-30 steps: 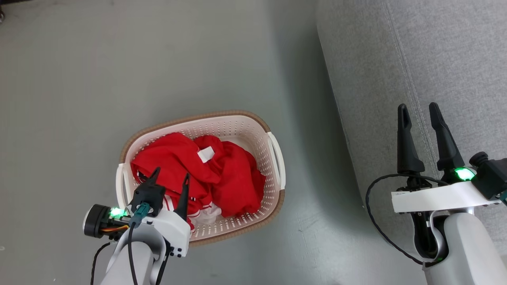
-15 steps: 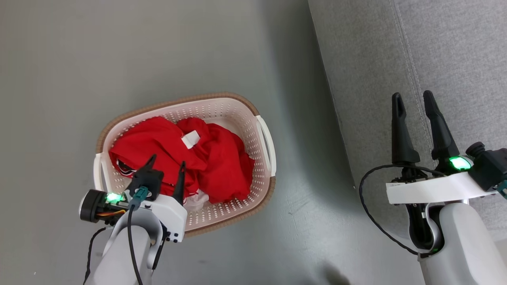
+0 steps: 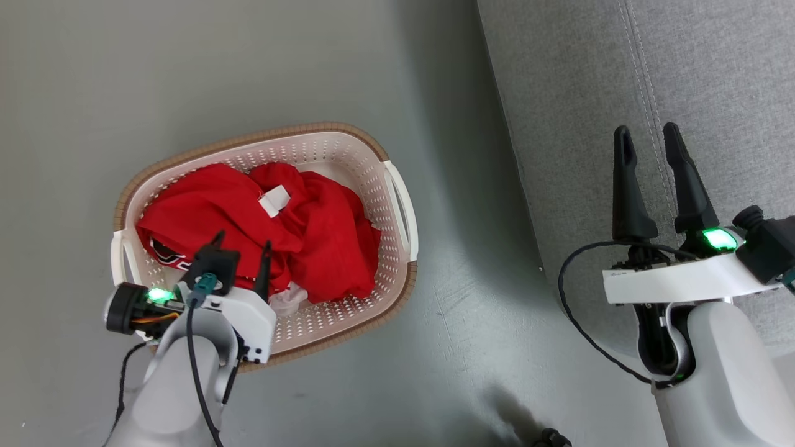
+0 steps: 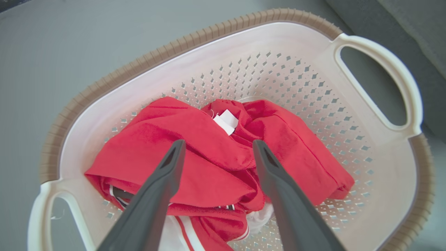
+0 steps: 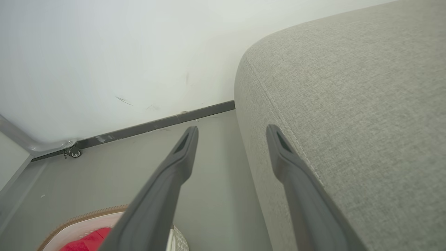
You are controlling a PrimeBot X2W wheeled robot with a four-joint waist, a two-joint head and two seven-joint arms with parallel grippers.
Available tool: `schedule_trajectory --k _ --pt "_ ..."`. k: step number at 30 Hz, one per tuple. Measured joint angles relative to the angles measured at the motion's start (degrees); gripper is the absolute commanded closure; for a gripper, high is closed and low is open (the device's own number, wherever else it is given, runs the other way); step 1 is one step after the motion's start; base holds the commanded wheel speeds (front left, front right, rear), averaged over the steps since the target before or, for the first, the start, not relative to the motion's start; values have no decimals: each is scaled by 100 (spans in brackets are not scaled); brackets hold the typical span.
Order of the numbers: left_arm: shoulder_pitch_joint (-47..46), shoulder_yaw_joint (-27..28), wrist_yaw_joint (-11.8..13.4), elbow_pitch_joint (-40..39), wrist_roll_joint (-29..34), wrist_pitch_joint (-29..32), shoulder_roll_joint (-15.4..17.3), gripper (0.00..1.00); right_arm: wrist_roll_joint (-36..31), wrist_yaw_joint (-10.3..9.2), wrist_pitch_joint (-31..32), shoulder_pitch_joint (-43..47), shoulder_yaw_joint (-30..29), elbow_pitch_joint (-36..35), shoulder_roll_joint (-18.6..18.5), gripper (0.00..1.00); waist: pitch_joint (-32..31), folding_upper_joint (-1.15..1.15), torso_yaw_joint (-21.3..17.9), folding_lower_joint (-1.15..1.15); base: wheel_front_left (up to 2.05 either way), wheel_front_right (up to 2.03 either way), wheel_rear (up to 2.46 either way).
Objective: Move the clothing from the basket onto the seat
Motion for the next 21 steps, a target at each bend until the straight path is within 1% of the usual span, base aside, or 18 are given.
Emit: schedule_trajectory --k 4,12,16,21 --pt "-126 51 10 125 -1 5 48 0 37 0 -5 -208 51 -14 0 0 89 0 -61 0 0 0 0" --pt "-208 87 56 367 -2 15 57 0 107 0 -5 -212 100 -16 1 0 195 0 -148 0 0 0 0" --pt "-304 100 136 460 -2 43 48 0 116 0 -7 -223 113 -16 1 0 229 0 -179 0 0 0 0" --pt "-404 155 355 669 -2 158 83 0 131 0 -7 -335 135 -19 1 0 252 0 -209 0 0 0 0"
